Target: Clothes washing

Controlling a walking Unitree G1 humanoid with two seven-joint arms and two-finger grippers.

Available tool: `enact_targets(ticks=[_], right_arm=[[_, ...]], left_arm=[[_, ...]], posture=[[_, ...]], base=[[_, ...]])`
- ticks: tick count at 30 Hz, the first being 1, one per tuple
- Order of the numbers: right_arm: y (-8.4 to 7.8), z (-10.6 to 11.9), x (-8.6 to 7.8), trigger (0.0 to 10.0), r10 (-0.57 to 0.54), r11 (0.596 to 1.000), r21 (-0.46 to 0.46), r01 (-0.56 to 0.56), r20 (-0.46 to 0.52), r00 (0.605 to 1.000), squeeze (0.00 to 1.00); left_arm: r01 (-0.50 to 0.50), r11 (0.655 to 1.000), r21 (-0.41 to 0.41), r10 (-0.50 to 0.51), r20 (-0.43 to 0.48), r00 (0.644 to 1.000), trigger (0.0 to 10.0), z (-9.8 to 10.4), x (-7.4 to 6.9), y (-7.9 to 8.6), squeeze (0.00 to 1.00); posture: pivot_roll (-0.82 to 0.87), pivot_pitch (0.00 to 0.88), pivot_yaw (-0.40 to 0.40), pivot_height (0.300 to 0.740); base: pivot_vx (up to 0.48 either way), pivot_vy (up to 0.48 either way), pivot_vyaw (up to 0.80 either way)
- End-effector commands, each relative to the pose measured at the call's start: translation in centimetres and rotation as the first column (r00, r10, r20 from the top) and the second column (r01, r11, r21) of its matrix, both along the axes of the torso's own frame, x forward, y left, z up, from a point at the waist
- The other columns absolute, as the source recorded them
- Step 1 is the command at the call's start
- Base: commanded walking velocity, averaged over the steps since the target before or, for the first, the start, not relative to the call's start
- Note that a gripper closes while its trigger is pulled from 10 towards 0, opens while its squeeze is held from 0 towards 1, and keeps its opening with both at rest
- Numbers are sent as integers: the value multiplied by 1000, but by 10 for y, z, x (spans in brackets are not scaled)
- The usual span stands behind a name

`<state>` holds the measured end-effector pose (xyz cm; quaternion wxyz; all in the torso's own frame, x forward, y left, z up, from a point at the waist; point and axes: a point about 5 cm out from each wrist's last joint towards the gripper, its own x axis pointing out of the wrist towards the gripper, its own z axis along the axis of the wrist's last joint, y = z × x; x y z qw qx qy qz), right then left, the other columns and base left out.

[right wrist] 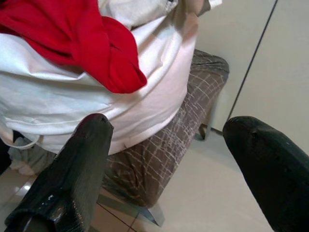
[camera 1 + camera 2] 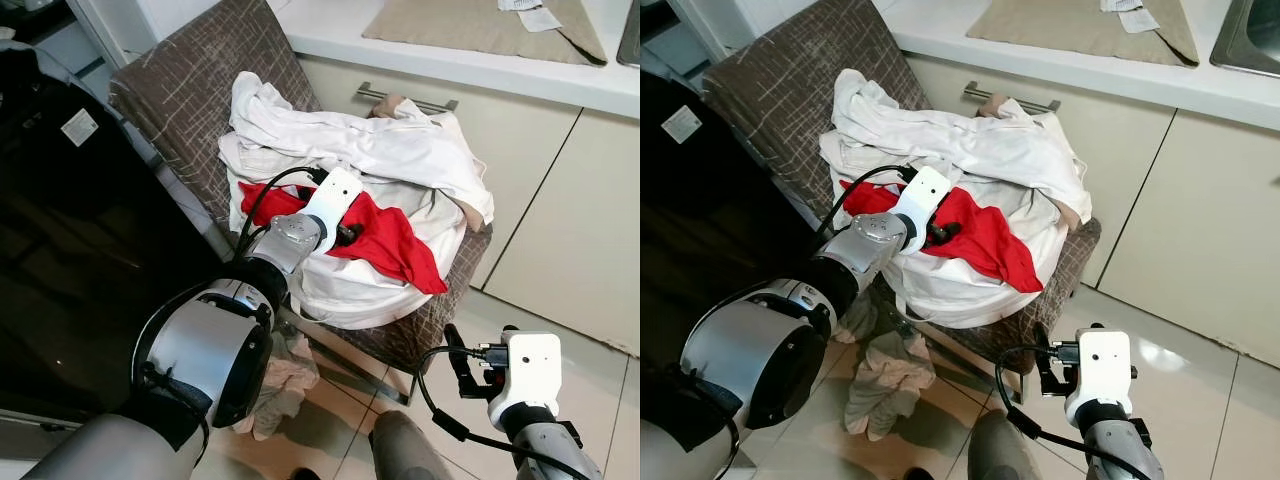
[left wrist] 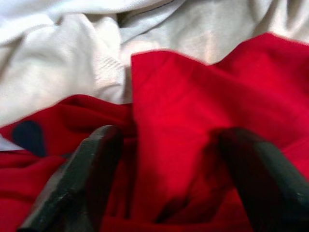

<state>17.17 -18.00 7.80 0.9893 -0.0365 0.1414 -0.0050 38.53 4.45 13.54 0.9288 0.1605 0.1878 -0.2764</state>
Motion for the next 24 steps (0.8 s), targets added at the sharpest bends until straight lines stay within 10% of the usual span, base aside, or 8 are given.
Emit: enact_targets(ticks=[1, 9, 10, 16, 17, 18, 19, 24], right_arm=[[3, 3, -5, 10000, 0, 1000, 3, 0, -3, 1000, 0], [1, 4, -17, 10000, 8, 1000, -5, -8, -39, 999, 0], [1, 4, -17, 10000, 9, 1000, -6, -10, -38, 999, 0], [-1, 7, -17, 10000, 7, 1000, -14, -7, -39, 999, 0], [-2, 8, -17, 10000, 6, 1000, -15, -7, -38, 999, 0], [-2, 8, -17, 10000, 6, 1000, -15, -7, -38, 999, 0], [-2, 8, -16, 10000, 6, 1000, -16, -7, -36, 999, 0], [-3, 9, -13, 10000, 7, 1000, -15, -7, -34, 999, 0]], left_arm=[[-24, 1000, -18, 23, -57, 998, 10000, -10, -3, 4, 1000], [16, 993, 118, -5, -96, 995, 10000, -37, -18, -1, 867], [31, 989, 148, -17, -95, 995, 10000, -42, -21, -1, 0], [103, 961, 255, -85, -82, 993, 10000, -58, -31, -6, 0], [103, 962, 253, -87, -72, 994, 3412, -57, -31, -7, 0], [103, 962, 253, -87, -72, 994, 3412, -57, -31, -7, 0], [84, 970, 227, -75, -49, 996, 0, -54, -30, -8, 0], [75, 976, 205, -70, -31, 997, 0, -52, -29, -9, 0]], posture=[[-696, 195, 215, 740], [-715, 207, 185, 740], [-718, 209, 185, 740], [-722, 219, 179, 740], [-723, 220, 178, 740], [-723, 220, 178, 740], [-722, 218, 177, 740], [-720, 211, 176, 740]], base=[[0, 0, 0], [0, 0, 0], [0, 0, 0], [0, 0, 0], [0, 0, 0], [0, 0, 0], [0, 0, 0], [0, 0, 0]])
